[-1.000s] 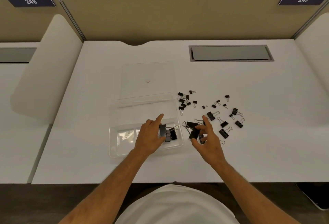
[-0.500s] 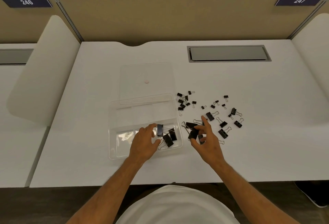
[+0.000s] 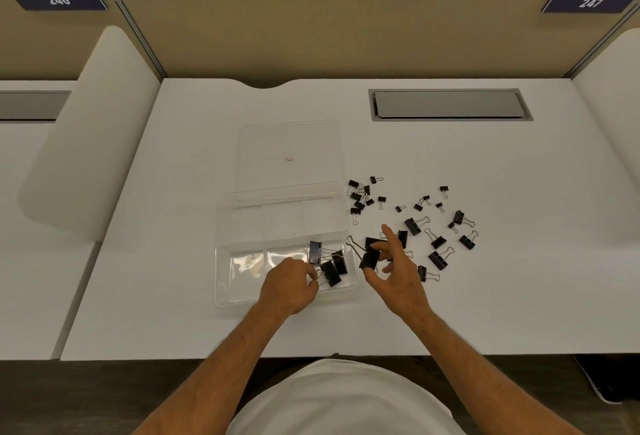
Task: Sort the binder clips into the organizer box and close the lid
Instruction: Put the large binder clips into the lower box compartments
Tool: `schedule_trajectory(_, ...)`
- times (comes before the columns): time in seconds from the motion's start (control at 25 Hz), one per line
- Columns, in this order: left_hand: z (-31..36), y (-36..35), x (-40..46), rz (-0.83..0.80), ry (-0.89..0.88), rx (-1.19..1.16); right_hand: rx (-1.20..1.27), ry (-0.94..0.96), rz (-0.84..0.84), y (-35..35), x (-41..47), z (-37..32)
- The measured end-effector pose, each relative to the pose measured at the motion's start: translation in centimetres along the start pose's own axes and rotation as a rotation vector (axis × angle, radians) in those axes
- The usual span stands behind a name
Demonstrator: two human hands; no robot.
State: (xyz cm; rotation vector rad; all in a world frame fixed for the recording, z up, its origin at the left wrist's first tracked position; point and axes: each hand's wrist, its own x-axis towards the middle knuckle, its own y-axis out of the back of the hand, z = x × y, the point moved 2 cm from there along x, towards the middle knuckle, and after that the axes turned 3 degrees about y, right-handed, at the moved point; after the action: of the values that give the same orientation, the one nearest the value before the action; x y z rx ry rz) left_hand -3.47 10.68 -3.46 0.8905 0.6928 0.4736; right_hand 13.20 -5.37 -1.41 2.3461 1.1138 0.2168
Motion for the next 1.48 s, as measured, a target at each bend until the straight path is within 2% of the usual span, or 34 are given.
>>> schedule_trajectory(0.12,0.5,-0.1,0.2,-0.025,0.007,0.028,-0.007,-0.004,0.014,0.1,-0.2,0.0)
schedule_trajectory(0.24,0.3,0.2,0.5,0.037,0.01,0.01,-0.011,-0.002,0.03,0.2,-0.3,0.2)
schedule_trajectory(0.6,0.5,0.2,2.3,0.069,-0.162,0.041,-0.017,0.016,0.012,-0.4,0.1,-0.4)
schedule_trajectory(0.88,-0.9,1.2,1.2,0.247,-0.104,-0.149,-0.039,0.025,-0.047,-1.2,0.6,-0.4)
schedule_trajectory(1.28,-2.7,0.6,-0.7,0.21,-0.049,-0.217,-0.199,0.054,-0.254,-4.0,1.8,-1.0)
schedule_trajectory(1.48,-1.3,0.8,-0.8,0.279,-0.074,-0.281,-0.191,0.087,-0.216,-3.1,0.9,0.0)
